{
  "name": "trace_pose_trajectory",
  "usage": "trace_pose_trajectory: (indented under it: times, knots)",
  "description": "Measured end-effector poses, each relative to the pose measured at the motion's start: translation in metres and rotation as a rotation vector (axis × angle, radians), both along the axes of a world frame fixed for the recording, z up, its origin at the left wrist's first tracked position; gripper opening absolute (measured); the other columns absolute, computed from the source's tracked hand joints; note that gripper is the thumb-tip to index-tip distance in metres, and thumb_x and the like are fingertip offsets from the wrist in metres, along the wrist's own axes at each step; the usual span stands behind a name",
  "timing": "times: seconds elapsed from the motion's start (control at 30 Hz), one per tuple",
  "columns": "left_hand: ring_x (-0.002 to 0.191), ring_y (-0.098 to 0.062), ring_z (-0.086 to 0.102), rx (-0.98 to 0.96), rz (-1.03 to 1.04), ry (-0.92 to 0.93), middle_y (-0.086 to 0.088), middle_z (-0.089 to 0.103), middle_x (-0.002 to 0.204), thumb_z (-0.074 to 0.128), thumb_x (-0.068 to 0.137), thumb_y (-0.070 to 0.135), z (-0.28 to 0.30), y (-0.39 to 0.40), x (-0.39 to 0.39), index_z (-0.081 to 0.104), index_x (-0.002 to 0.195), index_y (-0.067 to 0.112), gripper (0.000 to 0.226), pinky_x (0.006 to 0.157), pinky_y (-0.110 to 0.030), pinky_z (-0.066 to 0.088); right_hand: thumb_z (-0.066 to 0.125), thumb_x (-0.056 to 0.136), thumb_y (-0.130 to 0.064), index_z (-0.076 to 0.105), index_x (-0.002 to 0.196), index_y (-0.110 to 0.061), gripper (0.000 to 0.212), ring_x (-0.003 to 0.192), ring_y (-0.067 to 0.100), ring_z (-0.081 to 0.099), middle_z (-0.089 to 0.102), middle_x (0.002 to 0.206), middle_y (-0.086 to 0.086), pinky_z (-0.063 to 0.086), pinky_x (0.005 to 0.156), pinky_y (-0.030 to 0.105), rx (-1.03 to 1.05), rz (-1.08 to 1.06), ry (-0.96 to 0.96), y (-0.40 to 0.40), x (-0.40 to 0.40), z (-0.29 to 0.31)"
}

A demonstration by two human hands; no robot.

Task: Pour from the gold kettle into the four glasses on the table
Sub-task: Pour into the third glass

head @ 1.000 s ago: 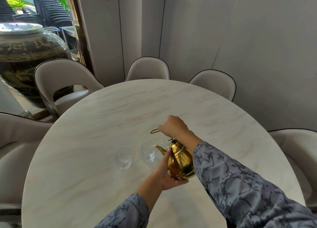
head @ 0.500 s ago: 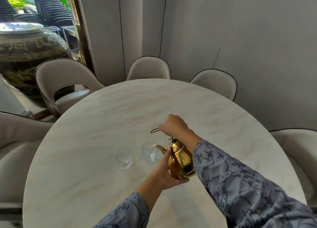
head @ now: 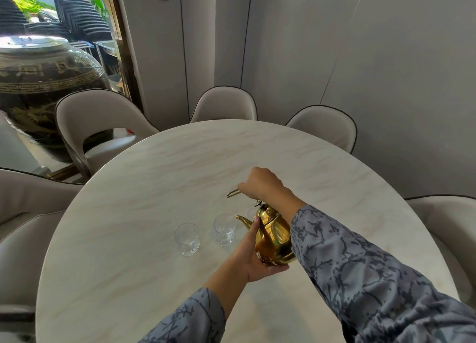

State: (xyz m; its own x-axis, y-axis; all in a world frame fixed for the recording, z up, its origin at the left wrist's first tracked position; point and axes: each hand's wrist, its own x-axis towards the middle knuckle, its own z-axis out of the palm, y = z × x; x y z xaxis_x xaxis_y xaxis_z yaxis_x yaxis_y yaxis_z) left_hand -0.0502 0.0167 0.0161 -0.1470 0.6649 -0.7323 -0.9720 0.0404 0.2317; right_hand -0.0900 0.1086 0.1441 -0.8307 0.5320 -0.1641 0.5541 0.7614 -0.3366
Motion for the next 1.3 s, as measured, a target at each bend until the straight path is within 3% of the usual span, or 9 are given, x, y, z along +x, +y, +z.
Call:
trace_pose_trajectory:
  times: [0.1, 0.2, 0.33, 0.5, 0.7, 0.93, 1.1, 1.2, 1.3]
  knots:
    - [0.124, -0.049, 0.057, 0.002, -0.006, 0.003, -0.025, 0.049, 0.145, 0.088, 0.047, 0.061, 0.002, 0.001, 0.000, 0.037, 0.151, 0.011, 0.126, 0.101, -0.061, 0.051, 0.058, 0.089, -0.028, 0.044, 0.066, -0.014, 0.030, 0.075, 0.025, 0.055, 0.050, 0.068, 0.002, 0.042, 0.062, 0.032, 0.007, 0.011, -0.002, 0.000, 0.000, 0.003]
    - [0.124, -0.049, 0.057, 0.005, -0.010, 0.009, -0.025, 0.049, 0.146, 0.088, 0.048, 0.062, 0.003, 0.003, 0.000, 0.037, 0.151, 0.011, 0.125, 0.100, -0.061, 0.052, 0.058, 0.090, -0.029, 0.044, 0.069, -0.014, 0.029, 0.077, 0.025, 0.055, 0.048, 0.068, 0.001, 0.043, 0.064, 0.032, 0.015, 0.015, -0.008, 0.000, 0.000, 0.004]
    - [0.122, -0.049, 0.058, 0.003, -0.003, 0.023, -0.025, 0.050, 0.145, 0.085, 0.056, 0.065, -0.001, 0.003, 0.000, 0.037, 0.151, 0.013, 0.118, 0.097, -0.063, 0.053, 0.058, 0.089, -0.027, 0.042, 0.065, -0.014, 0.031, 0.063, 0.021, 0.049, 0.049, 0.067, 0.002, 0.036, 0.052, 0.028, 0.017, 0.004, -0.015, 0.003, -0.002, 0.002]
    - [0.122, -0.050, 0.059, -0.020, -0.013, 0.040, -0.025, 0.052, 0.144, 0.093, 0.038, 0.059, -0.006, 0.002, 0.000, 0.038, 0.150, 0.012, 0.133, 0.096, -0.064, 0.053, 0.058, 0.088, -0.027, 0.041, 0.063, -0.013, 0.033, 0.055, 0.017, 0.042, 0.047, 0.064, 0.002, 0.032, 0.049, 0.026, -0.014, -0.002, -0.009, 0.005, -0.002, -0.007]
    - [0.125, -0.049, 0.057, -0.055, -0.008, 0.038, -0.024, 0.049, 0.146, 0.083, 0.064, 0.063, -0.012, -0.001, -0.001, 0.033, 0.152, 0.012, 0.114, 0.105, -0.061, 0.049, 0.057, 0.085, -0.023, 0.033, 0.056, -0.015, 0.039, 0.047, 0.017, 0.030, 0.036, 0.054, 0.000, 0.023, 0.046, 0.026, -0.057, -0.004, 0.017, 0.009, -0.001, -0.022]
    - [0.131, -0.048, 0.052, -0.092, -0.034, 0.109, -0.022, 0.041, 0.152, 0.078, 0.067, 0.065, -0.018, -0.006, -0.002, 0.032, 0.152, 0.018, 0.107, 0.106, -0.059, 0.049, 0.057, 0.085, -0.029, 0.035, 0.054, -0.015, 0.041, 0.044, 0.017, 0.028, 0.034, 0.051, -0.001, 0.023, 0.045, 0.025, -0.088, -0.018, 0.067, 0.011, 0.005, -0.042]
    - [0.131, -0.045, 0.053, -0.129, -0.049, 0.198, -0.022, 0.047, 0.147, 0.073, 0.073, 0.066, -0.018, -0.011, -0.002, 0.039, 0.147, 0.016, 0.096, 0.106, -0.056, 0.050, 0.057, 0.087, -0.027, 0.035, 0.053, -0.015, 0.042, 0.044, 0.016, 0.026, 0.031, 0.048, -0.002, 0.022, 0.048, 0.026, -0.144, -0.035, 0.148, 0.012, 0.015, -0.050]
    - [0.128, -0.041, 0.057, -0.156, -0.065, 0.279, -0.019, 0.053, 0.146, 0.078, 0.055, 0.072, -0.018, -0.013, -0.002, 0.045, 0.145, 0.017, 0.111, 0.099, -0.053, 0.056, 0.057, 0.088, -0.027, 0.035, 0.050, -0.016, 0.045, 0.043, 0.016, 0.027, 0.032, 0.046, -0.002, 0.024, 0.048, 0.026, -0.166, -0.050, 0.204, 0.014, 0.021, -0.053]
    - [0.127, -0.039, 0.059, -0.168, -0.059, 0.329, -0.016, 0.057, 0.143, 0.082, 0.036, 0.075, -0.020, -0.014, -0.002, 0.048, 0.144, 0.020, 0.126, 0.085, -0.048, 0.060, 0.057, 0.087, -0.029, 0.047, 0.050, -0.012, 0.042, 0.044, 0.019, 0.037, 0.045, 0.048, 0.003, 0.032, 0.049, 0.028, -0.200, -0.057, 0.244, 0.015, 0.026, -0.056]
